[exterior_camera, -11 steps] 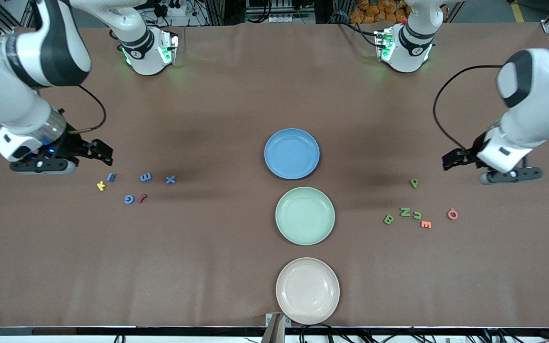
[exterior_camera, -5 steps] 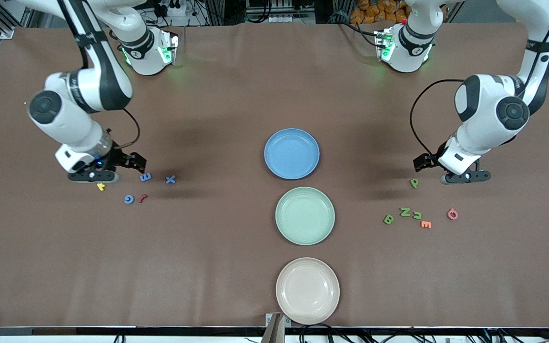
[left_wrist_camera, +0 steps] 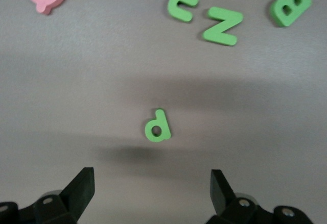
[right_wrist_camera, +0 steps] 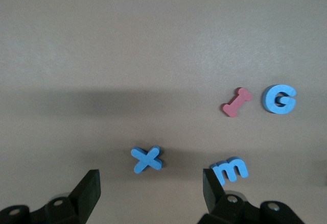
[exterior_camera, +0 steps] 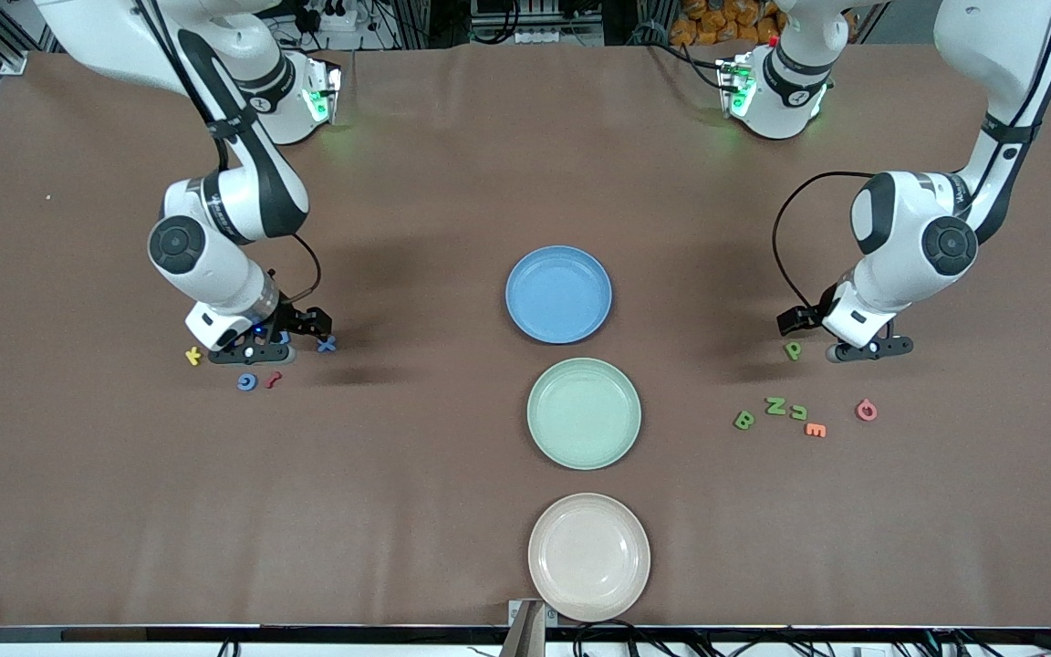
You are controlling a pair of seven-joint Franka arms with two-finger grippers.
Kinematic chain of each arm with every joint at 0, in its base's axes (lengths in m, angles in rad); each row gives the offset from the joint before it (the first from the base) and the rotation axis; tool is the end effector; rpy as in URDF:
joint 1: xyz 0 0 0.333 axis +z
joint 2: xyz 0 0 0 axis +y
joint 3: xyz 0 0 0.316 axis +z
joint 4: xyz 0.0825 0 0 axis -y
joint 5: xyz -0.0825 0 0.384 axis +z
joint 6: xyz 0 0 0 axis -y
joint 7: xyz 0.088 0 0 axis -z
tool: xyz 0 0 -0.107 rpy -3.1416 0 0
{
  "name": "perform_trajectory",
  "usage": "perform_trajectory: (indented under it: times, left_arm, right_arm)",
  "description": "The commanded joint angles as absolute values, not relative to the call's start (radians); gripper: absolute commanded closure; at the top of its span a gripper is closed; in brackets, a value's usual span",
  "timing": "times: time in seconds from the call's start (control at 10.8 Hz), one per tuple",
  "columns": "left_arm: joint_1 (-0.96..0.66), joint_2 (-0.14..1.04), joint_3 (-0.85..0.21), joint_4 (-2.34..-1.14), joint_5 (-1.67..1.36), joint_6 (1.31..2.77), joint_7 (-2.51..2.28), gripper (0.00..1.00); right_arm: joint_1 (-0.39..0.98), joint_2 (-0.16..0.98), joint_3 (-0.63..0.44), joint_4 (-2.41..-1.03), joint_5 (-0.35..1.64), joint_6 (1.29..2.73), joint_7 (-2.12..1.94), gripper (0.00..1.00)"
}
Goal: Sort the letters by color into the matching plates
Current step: 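Grasp the blue X with the right gripper while the left gripper approaches letters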
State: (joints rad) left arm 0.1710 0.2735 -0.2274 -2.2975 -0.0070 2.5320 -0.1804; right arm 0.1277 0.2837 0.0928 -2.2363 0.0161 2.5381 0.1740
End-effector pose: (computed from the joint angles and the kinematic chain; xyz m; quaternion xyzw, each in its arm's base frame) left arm 0.5252 -0.0316 0.2297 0.9970 0.0684 -0.0198 0.0304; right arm 0.5351 0.1200 0.2444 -0.9997 -0.0147 -0.0059 0.0191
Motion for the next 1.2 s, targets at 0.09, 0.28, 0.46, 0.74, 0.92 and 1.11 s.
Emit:
perform_trajectory:
  times: [0.09, 0.28, 0.46, 0.74, 0.92, 1.11]
  left_arm:
    - [0.222, 0.316, -0.224, -2.31, 0.058, 2.569, -0.284, 0.0]
    - [0.222, 0.363, -0.222, -2.31, 0.06, 2.627, -0.359, 0.0]
    - [0.213, 0.397, -0.222, -2.301, 0.124, 2.655, -0.472, 0.0]
    - [0.207, 0.478, -0.225, -2.243, 0.335, 2.655, -0.694, 0.0]
    - [0.207, 0.483, -0.229, -2.235, 0.385, 2.655, -0.749, 0.0]
    - [0.216, 0.471, -0.236, -2.198, 0.371, 2.649, -0.752, 0.0]
  right_arm:
    - [0.089, 0.376, 0.152, -2.238, 0.003, 2.609, 0.186, 0.13]
    - [0.089, 0.405, 0.152, -2.238, -0.009, 2.632, 0.184, 0.17]
    - [0.086, 0.417, 0.152, -2.24, -0.04, 2.635, 0.186, 0.21]
    - [0.083, 0.44, 0.152, -2.238, -0.04, 2.654, 0.186, 0.28]
    - [0.081, 0.44, 0.152, -2.238, -0.043, 2.654, 0.184, 0.64]
    - [0.081, 0.436, 0.166, -2.232, -0.043, 2.643, 0.186, 1.0]
